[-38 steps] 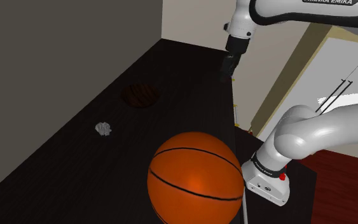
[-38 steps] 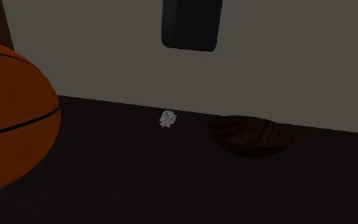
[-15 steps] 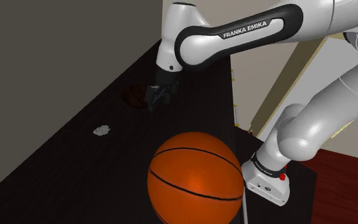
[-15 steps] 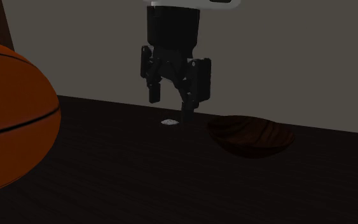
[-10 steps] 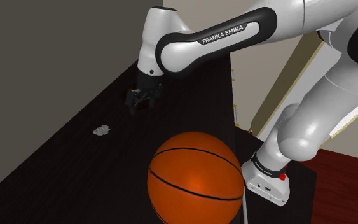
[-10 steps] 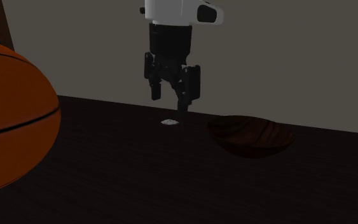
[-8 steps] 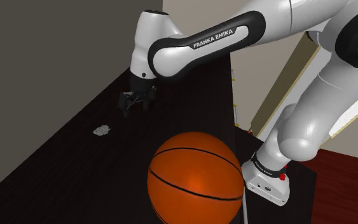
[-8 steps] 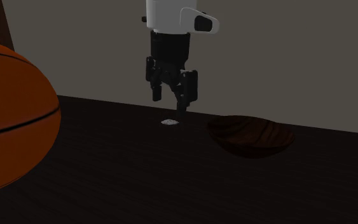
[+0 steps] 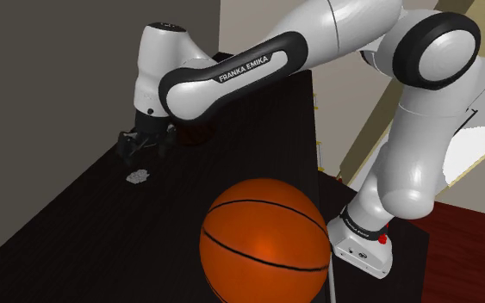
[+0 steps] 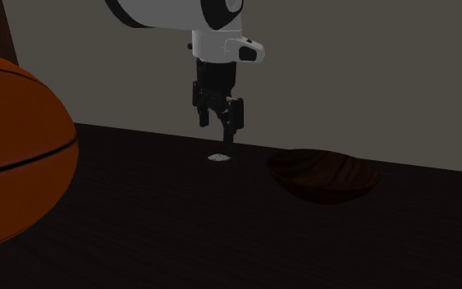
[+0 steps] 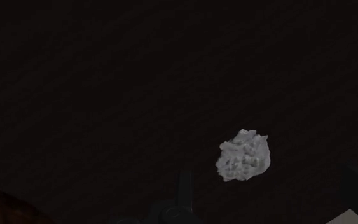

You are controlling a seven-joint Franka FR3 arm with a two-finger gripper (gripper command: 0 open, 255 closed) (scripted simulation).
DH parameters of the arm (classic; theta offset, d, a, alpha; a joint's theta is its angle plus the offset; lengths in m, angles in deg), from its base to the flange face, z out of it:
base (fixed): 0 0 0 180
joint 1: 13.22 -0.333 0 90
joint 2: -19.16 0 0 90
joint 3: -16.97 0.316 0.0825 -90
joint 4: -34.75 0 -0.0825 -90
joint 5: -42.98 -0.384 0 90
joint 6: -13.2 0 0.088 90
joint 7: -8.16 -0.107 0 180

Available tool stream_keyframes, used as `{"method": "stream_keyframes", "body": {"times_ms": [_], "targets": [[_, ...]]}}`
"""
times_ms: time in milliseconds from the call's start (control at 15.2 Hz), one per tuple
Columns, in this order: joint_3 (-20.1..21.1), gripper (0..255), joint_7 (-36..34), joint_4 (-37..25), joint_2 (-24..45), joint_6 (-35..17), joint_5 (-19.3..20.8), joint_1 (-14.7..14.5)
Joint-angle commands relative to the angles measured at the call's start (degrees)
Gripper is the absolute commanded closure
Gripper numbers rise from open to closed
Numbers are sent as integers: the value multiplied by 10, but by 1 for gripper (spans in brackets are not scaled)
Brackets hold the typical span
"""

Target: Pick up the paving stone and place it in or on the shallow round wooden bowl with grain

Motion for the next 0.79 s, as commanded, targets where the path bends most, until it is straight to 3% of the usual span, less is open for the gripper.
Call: {"method": "stream_keyframes", "body": {"times_ms": [0, 726], "targets": [[-2, 0, -11, -14, 20, -8, 10, -7], [-7, 0, -21, -14, 56, -44, 26, -18]]}}
